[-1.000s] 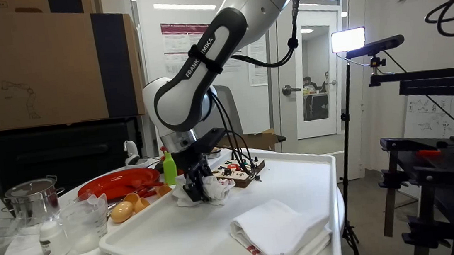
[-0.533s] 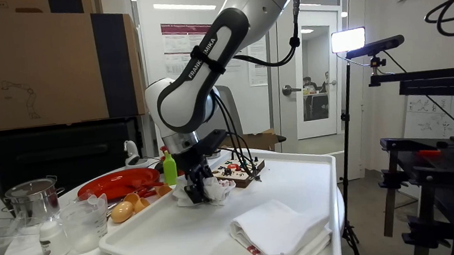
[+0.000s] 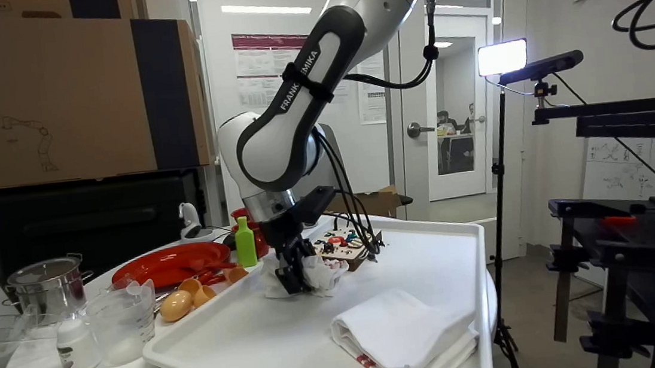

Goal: Use the white and red towel at the back to wipe the tray

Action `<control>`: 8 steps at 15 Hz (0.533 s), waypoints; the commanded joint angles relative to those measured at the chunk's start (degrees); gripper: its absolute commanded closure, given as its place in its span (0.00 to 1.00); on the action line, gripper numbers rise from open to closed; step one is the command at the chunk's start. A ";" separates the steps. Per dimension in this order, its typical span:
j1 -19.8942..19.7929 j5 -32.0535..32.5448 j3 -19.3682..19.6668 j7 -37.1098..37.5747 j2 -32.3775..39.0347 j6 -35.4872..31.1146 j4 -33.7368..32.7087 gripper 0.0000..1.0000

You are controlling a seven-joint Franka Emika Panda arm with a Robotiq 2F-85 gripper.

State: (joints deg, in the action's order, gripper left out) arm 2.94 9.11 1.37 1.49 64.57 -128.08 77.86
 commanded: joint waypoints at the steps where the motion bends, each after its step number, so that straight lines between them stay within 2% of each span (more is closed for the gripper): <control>1: -0.28 -1.21 -0.01 0.39 -2.59 -2.43 7.67 1.00; 8: -1.48 -3.45 -0.14 2.28 -7.38 -6.70 18.82 1.00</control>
State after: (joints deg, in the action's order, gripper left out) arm 2.12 7.61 1.36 2.69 59.23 -131.09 89.34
